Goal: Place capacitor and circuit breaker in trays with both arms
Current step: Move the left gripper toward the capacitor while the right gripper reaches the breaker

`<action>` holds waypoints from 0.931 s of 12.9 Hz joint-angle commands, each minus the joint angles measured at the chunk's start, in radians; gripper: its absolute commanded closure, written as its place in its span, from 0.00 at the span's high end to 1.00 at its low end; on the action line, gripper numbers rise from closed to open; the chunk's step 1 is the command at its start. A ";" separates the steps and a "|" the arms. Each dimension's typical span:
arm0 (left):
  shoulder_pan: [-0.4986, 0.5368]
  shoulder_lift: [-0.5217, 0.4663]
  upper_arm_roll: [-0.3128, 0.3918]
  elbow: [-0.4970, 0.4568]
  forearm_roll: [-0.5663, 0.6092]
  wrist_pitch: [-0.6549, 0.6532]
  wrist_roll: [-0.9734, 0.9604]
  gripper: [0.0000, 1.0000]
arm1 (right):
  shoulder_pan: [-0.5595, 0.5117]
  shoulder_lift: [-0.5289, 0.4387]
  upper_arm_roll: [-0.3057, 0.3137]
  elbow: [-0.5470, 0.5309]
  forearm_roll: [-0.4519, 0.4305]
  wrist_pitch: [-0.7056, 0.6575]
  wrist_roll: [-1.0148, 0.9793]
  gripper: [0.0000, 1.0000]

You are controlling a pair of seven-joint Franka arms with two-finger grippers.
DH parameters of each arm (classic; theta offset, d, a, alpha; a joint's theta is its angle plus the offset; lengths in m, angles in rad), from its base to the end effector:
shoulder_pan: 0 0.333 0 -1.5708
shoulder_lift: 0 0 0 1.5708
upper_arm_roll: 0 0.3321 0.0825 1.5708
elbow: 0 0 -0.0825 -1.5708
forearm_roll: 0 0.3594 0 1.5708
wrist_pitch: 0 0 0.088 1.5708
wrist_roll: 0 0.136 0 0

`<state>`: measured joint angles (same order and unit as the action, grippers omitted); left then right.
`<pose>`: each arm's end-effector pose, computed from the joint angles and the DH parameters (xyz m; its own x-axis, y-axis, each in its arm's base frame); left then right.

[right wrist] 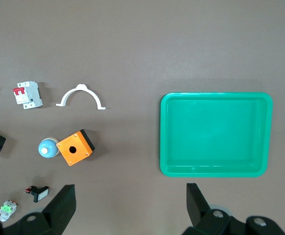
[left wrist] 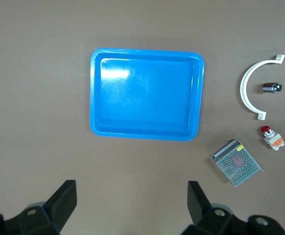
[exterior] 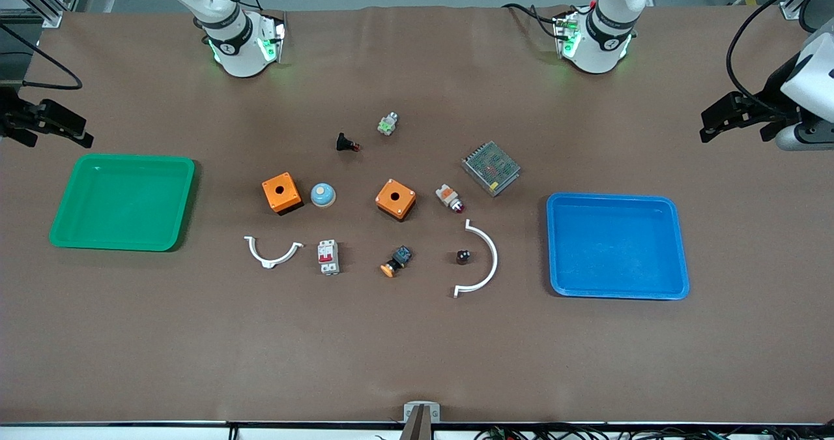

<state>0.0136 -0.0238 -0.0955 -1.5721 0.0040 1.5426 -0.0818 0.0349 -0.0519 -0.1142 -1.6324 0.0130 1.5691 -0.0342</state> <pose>0.5175 -0.0426 0.6210 1.0000 0.0001 -0.0053 0.0000 -1.0000 -0.0067 0.5103 -0.0403 0.6108 0.9989 -0.0448 -0.0111 -0.0451 -0.9988 -0.0193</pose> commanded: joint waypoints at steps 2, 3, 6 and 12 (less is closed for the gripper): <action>-0.006 0.010 -0.004 0.026 0.004 -0.019 -0.003 1.00 | -0.009 -0.036 0.008 -0.027 -0.004 -0.001 -0.001 1.00; -0.010 0.013 -0.004 0.026 0.005 -0.018 -0.004 1.00 | -0.010 -0.037 0.007 -0.027 -0.004 -0.001 -0.001 1.00; -0.046 0.128 -0.016 0.075 0.004 -0.015 -0.012 1.00 | -0.015 -0.039 0.004 -0.027 -0.004 -0.006 -0.003 1.00; -0.254 0.463 -0.036 0.165 -0.001 0.270 -0.292 1.00 | 0.080 -0.010 0.008 -0.114 -0.002 0.136 0.017 1.00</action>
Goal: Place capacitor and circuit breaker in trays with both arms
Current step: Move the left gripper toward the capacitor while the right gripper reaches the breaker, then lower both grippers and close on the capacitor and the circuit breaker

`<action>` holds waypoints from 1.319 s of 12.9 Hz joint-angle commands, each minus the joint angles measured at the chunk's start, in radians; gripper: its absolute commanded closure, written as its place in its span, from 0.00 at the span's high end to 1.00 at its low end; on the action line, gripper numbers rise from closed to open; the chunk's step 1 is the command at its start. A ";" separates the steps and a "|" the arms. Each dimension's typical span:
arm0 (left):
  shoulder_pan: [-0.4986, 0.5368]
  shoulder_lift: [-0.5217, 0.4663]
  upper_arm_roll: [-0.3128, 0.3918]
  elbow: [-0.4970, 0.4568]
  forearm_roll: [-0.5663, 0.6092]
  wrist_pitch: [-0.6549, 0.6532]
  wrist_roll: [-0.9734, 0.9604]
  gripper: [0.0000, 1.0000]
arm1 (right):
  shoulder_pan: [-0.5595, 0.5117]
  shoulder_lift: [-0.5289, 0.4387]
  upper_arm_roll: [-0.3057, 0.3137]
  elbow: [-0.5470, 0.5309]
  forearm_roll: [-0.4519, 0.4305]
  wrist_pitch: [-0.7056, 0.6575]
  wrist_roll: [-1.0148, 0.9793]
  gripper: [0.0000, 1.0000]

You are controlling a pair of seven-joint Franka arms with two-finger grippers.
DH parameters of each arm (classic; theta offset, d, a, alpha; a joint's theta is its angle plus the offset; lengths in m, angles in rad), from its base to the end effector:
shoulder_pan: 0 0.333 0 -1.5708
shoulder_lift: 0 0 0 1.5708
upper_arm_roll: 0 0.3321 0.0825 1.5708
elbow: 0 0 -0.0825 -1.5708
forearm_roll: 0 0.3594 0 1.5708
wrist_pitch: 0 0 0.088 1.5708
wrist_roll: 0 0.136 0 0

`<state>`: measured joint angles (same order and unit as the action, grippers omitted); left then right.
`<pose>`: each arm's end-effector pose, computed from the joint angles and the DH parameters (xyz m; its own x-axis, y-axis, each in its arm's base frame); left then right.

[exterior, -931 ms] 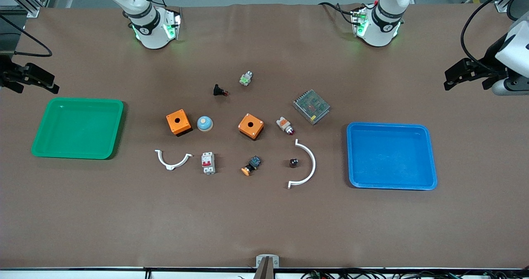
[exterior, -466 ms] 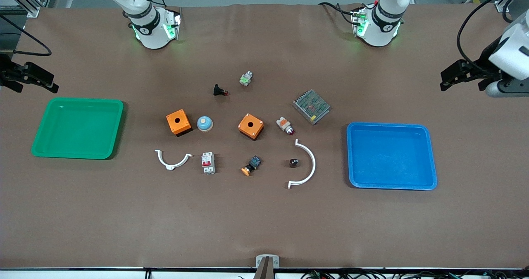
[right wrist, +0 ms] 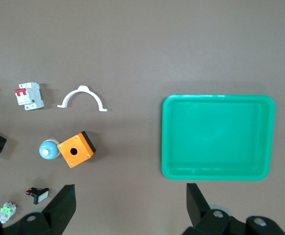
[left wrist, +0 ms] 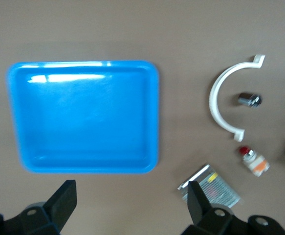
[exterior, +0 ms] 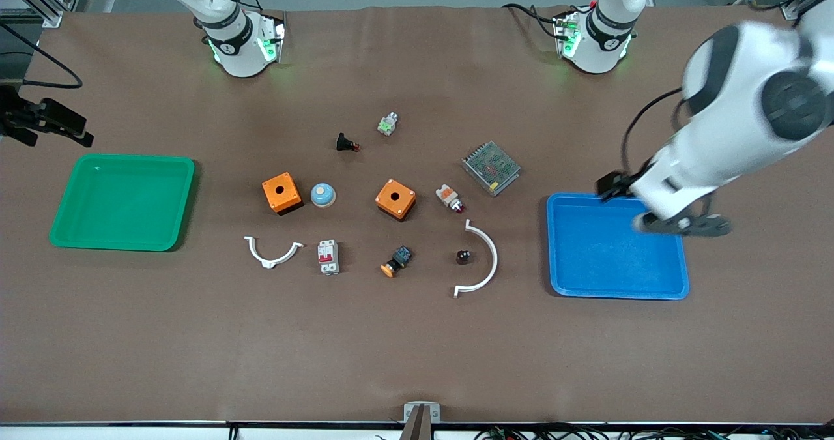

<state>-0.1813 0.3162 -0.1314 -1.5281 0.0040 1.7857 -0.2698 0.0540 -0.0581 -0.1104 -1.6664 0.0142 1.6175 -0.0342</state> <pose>0.6020 -0.1842 0.4659 0.9972 -0.0391 -0.0637 -0.0379 -0.9991 0.0206 0.5139 -0.0288 0.6029 0.9997 -0.0227 0.0095 -0.0225 -0.9995 -0.0203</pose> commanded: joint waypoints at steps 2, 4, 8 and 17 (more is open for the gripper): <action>-0.131 0.263 0.004 0.241 -0.002 0.047 -0.262 1.00 | 0.134 0.073 0.005 -0.124 -0.003 0.194 0.017 1.00; -0.191 0.360 0.009 0.264 -0.001 0.182 -0.376 1.00 | 0.219 0.165 0.005 -0.115 -0.003 0.240 0.017 1.00; -0.326 0.484 0.087 0.267 -0.001 0.366 -0.555 0.97 | 0.433 0.364 0.005 -0.046 -0.020 0.341 0.280 1.00; -0.376 0.598 0.098 0.261 -0.004 0.442 -0.621 0.67 | 0.468 0.625 0.006 0.089 0.000 0.519 0.439 1.00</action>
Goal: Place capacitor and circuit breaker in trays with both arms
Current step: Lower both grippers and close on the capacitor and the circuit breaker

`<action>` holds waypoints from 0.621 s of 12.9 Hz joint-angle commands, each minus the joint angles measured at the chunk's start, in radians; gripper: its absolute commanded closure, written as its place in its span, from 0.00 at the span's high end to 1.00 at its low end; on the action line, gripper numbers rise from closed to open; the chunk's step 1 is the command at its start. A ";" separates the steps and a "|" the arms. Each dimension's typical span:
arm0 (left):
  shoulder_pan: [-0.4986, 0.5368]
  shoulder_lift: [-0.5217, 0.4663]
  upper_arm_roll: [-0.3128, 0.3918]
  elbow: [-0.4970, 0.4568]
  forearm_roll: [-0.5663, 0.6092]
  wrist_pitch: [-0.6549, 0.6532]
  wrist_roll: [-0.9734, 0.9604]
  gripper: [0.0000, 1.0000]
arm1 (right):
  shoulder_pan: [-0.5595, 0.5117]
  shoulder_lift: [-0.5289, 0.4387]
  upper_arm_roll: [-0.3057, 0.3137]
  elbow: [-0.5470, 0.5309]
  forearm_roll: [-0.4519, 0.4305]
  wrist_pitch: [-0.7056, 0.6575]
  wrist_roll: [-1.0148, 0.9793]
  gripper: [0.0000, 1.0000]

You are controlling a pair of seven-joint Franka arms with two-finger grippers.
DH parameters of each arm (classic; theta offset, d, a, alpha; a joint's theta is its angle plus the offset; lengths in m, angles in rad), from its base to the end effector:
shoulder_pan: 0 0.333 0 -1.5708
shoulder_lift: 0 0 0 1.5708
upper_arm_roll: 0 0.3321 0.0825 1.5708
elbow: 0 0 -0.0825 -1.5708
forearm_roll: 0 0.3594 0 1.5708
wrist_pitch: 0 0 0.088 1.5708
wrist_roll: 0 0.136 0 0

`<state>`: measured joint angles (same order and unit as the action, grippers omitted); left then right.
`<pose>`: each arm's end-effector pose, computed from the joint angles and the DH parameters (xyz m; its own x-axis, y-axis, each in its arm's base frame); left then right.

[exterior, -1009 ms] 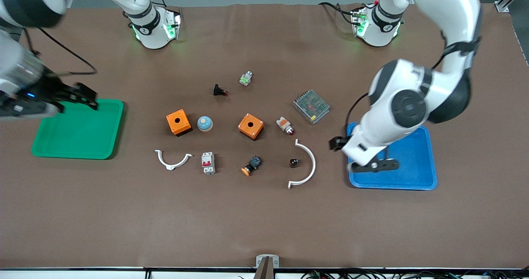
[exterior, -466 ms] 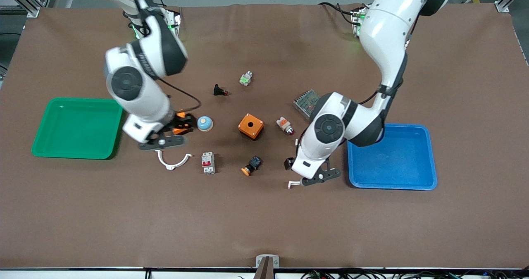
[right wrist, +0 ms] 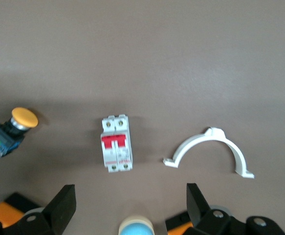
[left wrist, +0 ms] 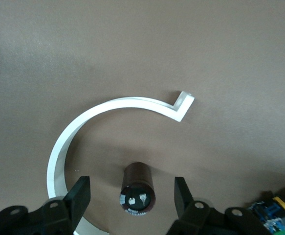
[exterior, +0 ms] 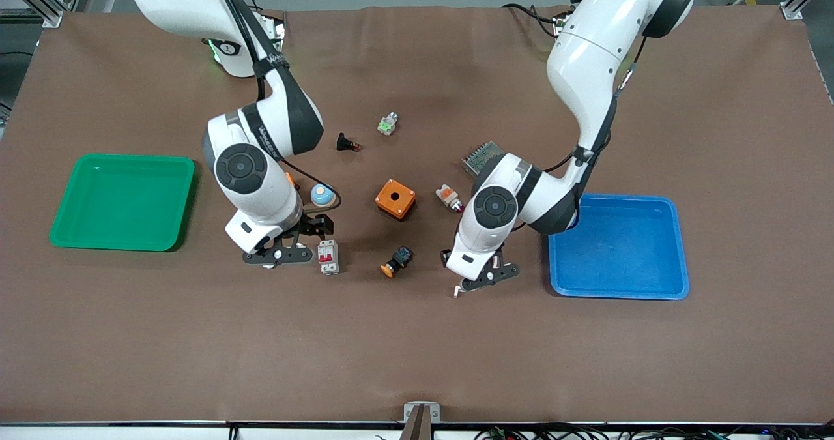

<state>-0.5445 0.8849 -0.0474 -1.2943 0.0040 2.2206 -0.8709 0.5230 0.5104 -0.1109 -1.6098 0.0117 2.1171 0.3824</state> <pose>0.6230 -0.4084 0.2100 0.9569 0.2906 0.0015 0.2901 -0.9555 0.0536 0.6111 0.2782 0.3306 0.9991 0.0380 0.0163 0.0373 -0.9985 0.0410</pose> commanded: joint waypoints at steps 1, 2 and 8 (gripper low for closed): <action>-0.014 0.032 0.014 0.027 -0.006 0.007 -0.019 0.64 | 0.002 0.069 0.007 0.033 0.004 0.024 0.023 1.00; -0.014 0.038 0.012 0.027 -0.006 0.007 -0.019 0.63 | 0.006 0.088 0.007 0.033 0.025 0.033 0.023 1.00; -0.022 0.049 0.006 0.027 -0.012 0.011 -0.034 0.52 | 0.014 0.148 0.007 0.033 0.065 0.122 0.016 1.00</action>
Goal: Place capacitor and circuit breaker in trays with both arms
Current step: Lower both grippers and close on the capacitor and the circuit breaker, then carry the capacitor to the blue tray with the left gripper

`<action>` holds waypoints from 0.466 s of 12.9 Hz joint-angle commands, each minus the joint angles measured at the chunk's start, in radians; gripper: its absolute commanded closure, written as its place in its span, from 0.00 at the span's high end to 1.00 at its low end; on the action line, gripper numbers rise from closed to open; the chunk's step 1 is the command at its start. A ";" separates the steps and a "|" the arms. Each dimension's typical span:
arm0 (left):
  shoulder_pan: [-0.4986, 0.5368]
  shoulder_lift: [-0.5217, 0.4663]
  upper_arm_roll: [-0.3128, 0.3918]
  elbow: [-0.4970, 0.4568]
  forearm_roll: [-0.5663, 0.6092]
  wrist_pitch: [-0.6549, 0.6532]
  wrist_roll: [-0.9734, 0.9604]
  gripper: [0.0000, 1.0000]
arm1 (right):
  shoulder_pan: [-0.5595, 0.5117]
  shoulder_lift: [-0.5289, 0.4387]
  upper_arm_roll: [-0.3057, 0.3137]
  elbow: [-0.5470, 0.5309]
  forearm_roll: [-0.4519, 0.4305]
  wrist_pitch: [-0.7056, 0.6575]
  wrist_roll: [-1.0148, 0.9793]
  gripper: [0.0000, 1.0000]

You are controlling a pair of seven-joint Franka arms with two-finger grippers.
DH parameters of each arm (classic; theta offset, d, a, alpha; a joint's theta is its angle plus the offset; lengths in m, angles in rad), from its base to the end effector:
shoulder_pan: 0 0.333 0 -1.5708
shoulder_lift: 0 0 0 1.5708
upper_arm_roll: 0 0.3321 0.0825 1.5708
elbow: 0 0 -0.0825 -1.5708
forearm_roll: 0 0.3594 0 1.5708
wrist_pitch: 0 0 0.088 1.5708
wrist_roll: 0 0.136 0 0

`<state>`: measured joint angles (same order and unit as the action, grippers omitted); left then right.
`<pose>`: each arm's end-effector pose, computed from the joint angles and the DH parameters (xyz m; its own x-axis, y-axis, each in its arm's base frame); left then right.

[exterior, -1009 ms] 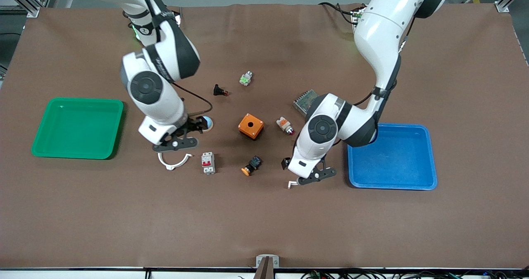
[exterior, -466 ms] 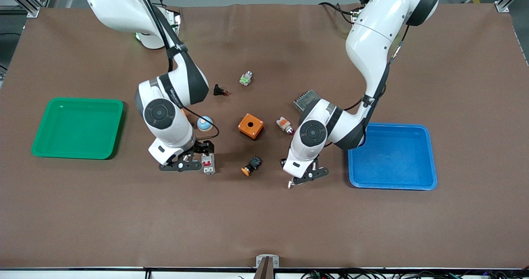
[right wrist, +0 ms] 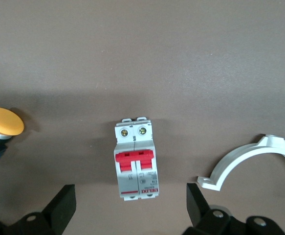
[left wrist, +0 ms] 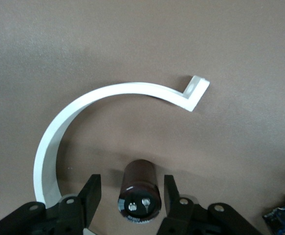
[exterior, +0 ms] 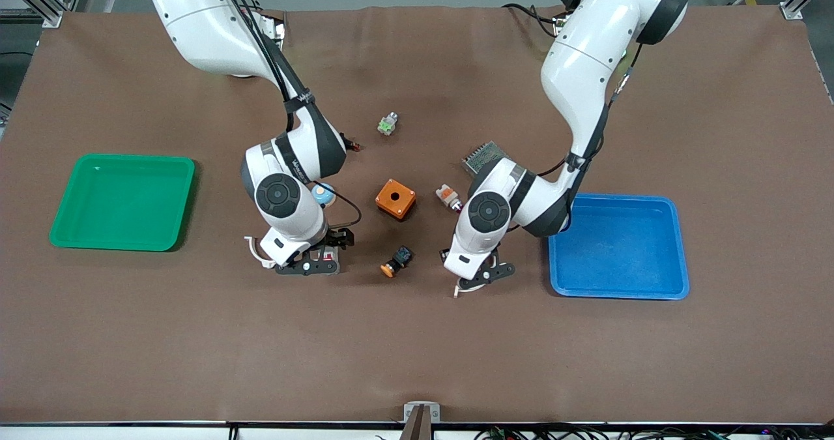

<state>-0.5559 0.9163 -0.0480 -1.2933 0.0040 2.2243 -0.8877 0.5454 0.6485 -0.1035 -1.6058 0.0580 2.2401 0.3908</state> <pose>0.6152 -0.4140 0.1875 0.9551 0.2956 -0.0174 0.2961 -0.9546 0.0339 0.6125 0.3032 0.2494 0.9994 0.0354 -0.0028 0.0354 -0.9992 0.0199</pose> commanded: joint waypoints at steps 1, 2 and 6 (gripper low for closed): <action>-0.010 0.019 0.007 0.026 -0.012 0.014 -0.014 0.41 | -0.019 0.010 -0.001 0.029 0.016 0.012 0.000 1.00; -0.010 0.019 0.008 0.025 -0.009 0.017 -0.004 0.25 | -0.021 0.011 -0.001 0.029 0.011 0.019 -0.001 1.00; -0.001 -0.034 0.017 0.026 0.002 0.011 0.039 0.00 | -0.004 0.057 -0.001 0.029 0.017 0.023 0.006 1.00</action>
<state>-0.5573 0.9182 -0.0453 -1.2803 0.0040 2.2424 -0.8642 0.5383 0.6684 -0.1071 -1.6007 0.0580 2.2605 0.3901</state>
